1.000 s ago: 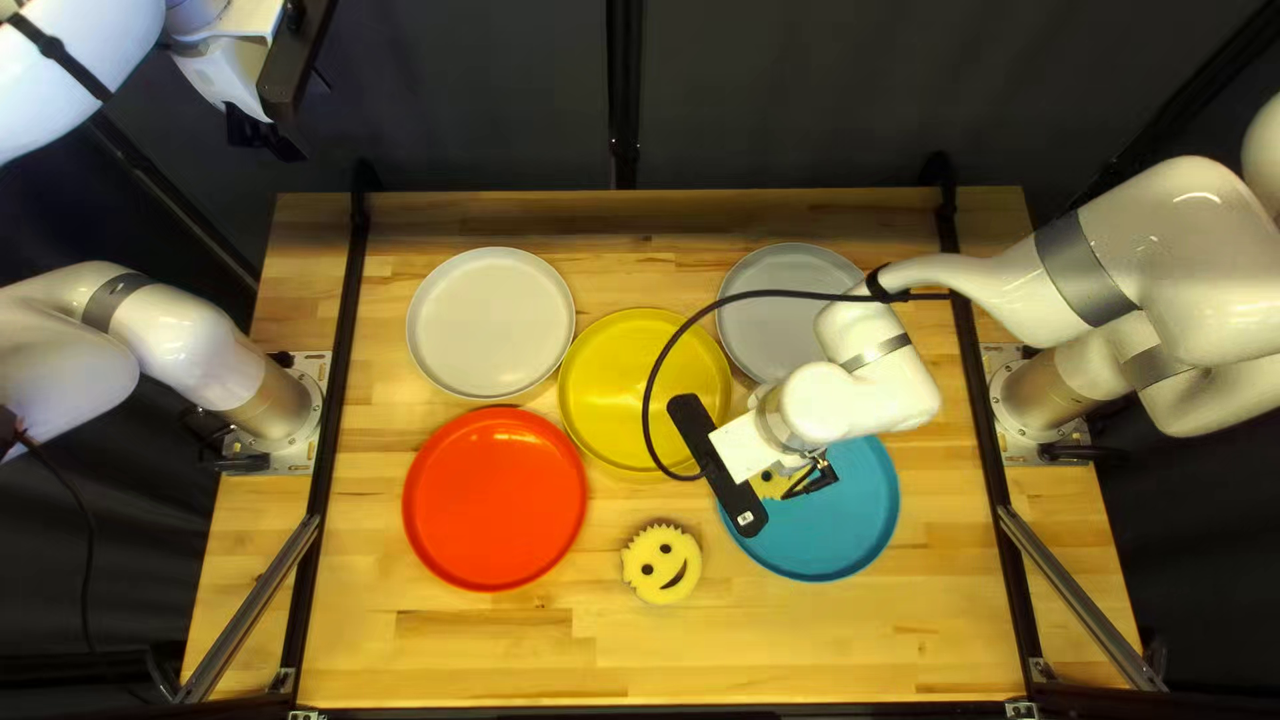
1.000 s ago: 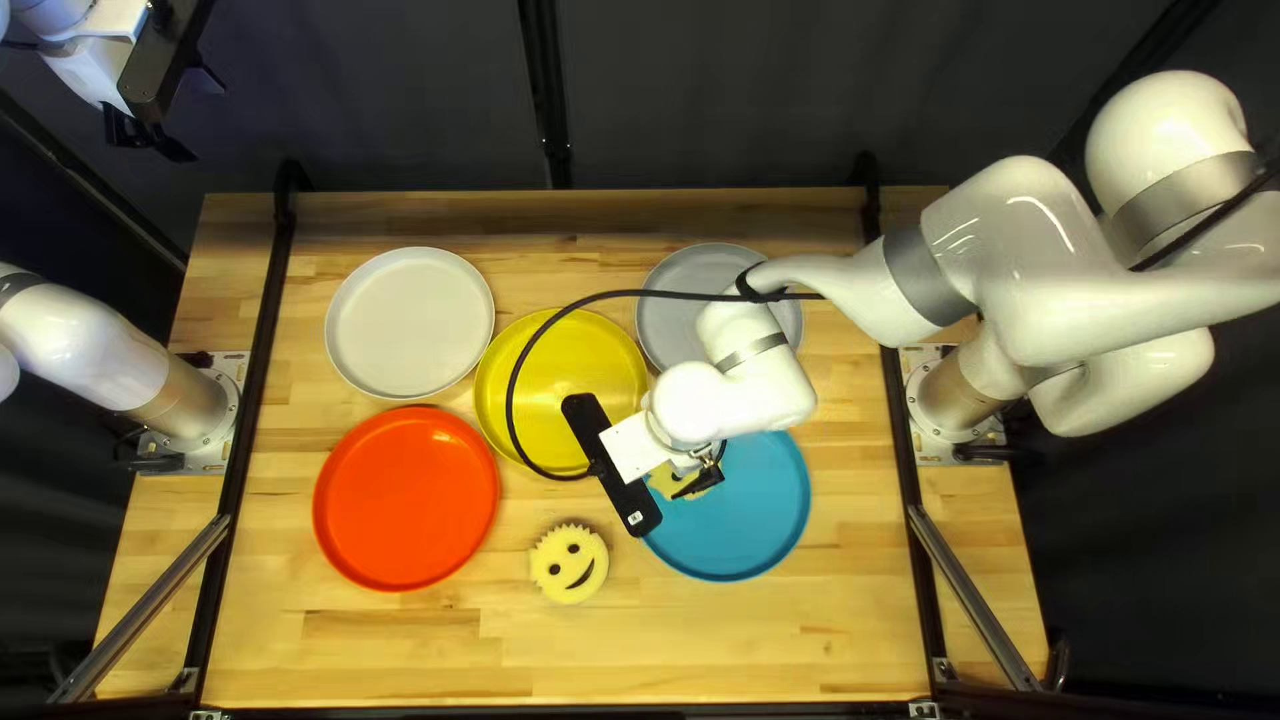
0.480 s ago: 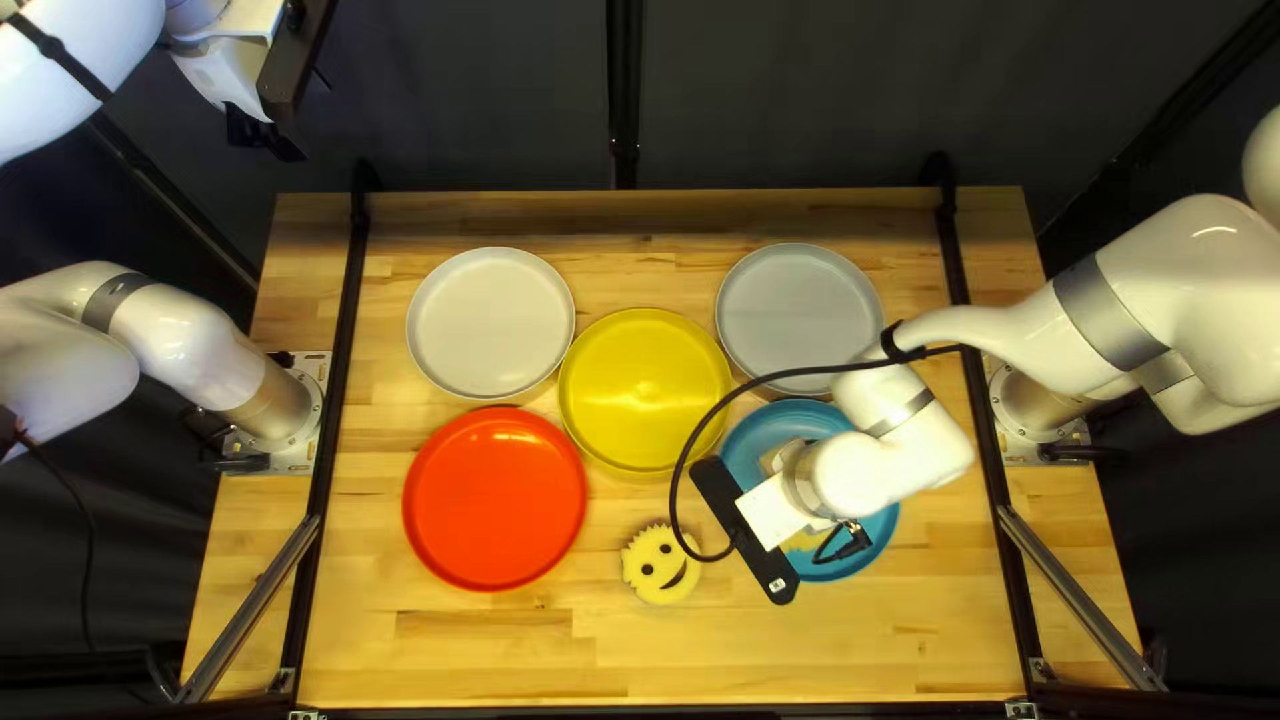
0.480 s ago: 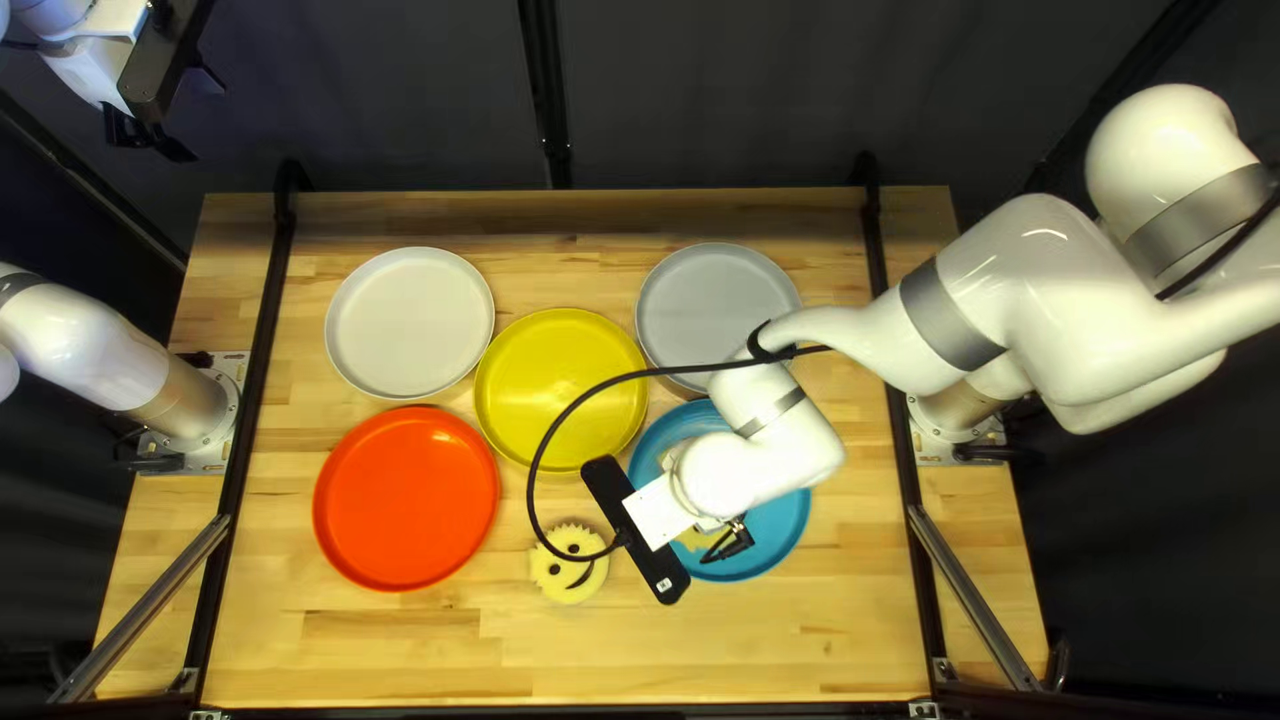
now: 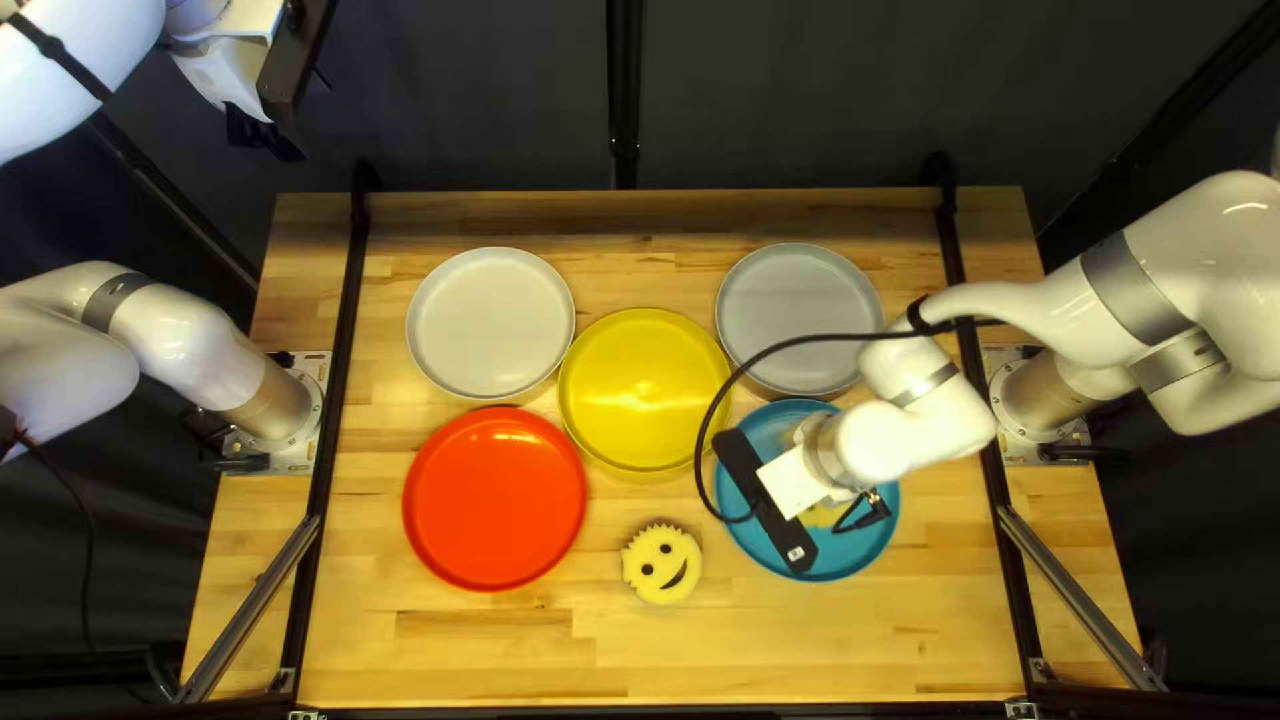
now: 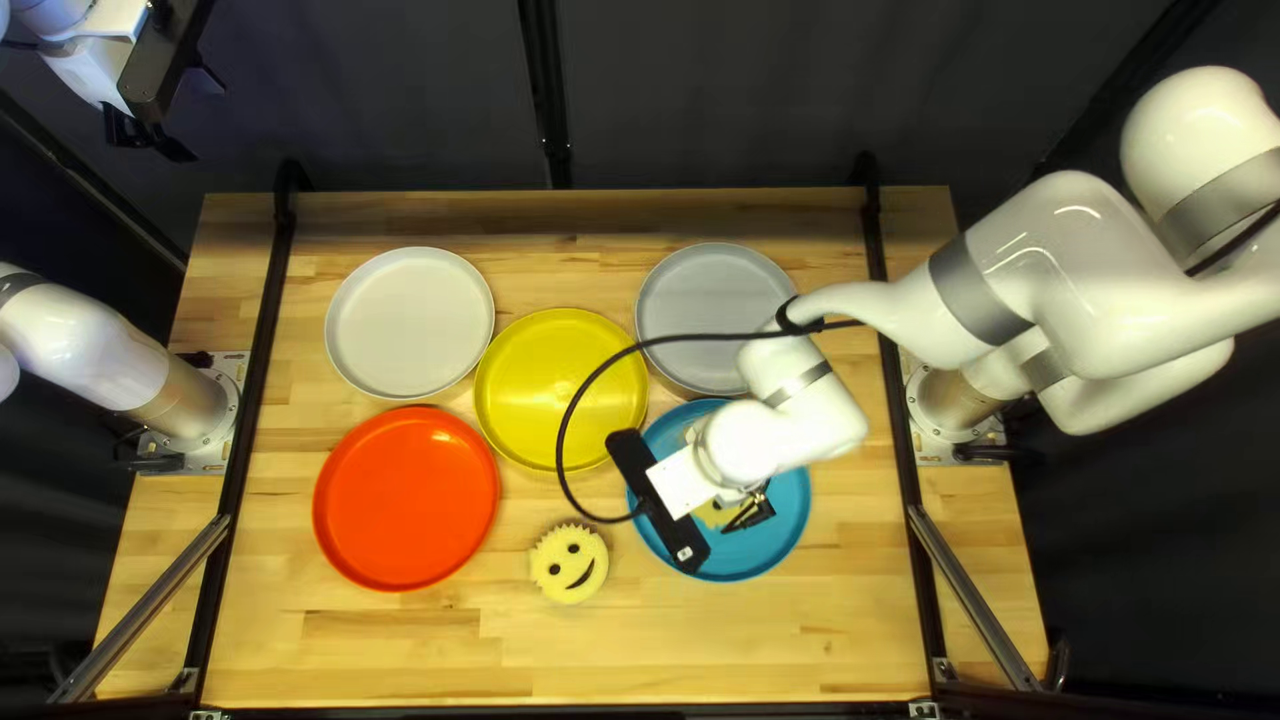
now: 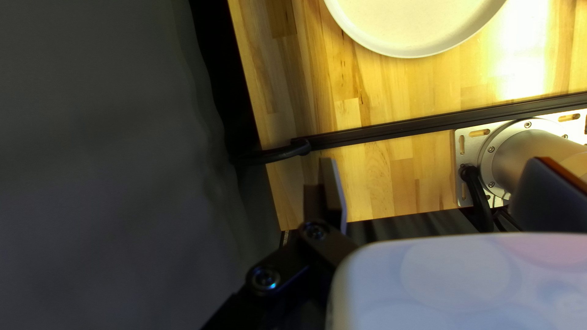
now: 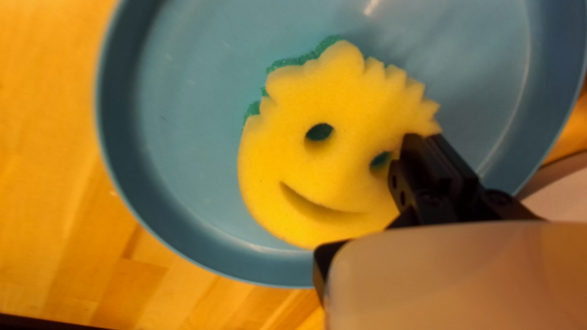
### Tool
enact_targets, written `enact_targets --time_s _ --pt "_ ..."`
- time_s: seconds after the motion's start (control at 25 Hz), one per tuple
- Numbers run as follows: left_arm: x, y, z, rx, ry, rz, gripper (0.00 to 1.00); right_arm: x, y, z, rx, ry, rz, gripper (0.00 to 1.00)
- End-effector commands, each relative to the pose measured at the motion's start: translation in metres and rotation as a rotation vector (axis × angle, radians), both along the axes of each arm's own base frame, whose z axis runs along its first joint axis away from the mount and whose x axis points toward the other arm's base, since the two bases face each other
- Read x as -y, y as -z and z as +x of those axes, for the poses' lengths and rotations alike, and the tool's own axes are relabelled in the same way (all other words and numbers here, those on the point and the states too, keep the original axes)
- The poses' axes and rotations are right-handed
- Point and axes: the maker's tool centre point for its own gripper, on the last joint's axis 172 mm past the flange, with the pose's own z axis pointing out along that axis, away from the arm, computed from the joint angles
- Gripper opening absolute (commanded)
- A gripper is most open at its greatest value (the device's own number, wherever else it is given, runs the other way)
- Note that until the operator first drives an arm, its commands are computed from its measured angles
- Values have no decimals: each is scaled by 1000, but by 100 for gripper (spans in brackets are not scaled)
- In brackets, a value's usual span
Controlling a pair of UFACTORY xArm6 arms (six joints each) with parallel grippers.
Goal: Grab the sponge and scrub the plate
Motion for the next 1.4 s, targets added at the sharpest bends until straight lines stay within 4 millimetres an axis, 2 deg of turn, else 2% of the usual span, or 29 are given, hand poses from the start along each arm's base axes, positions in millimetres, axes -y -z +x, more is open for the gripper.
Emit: enact_targets --time_s 0.04,0.2,0.36,0.84,1.0,1.2,1.4 --pt "0 0 0 0 0 0 100 20 -5 1 18 -11 -20 0" --pt "0 0 0 0 0 0 100 29 -8 0 36 -21 -33 0" --pt "0 0 0 0 0 0 100 19 -11 0 41 -30 -41 0" --pt "0 0 0 0 0 0 100 -43 -11 -39 30 -54 -54 0" --pt "0 0 0 0 0 0 100 -56 -9 -44 24 -62 -48 0" --pt "0 0 0 0 0 0 100 -46 -19 -30 10 -40 -22 0" --pt "0 0 0 0 0 0 100 -15 -39 6 7 -13 -4 0"
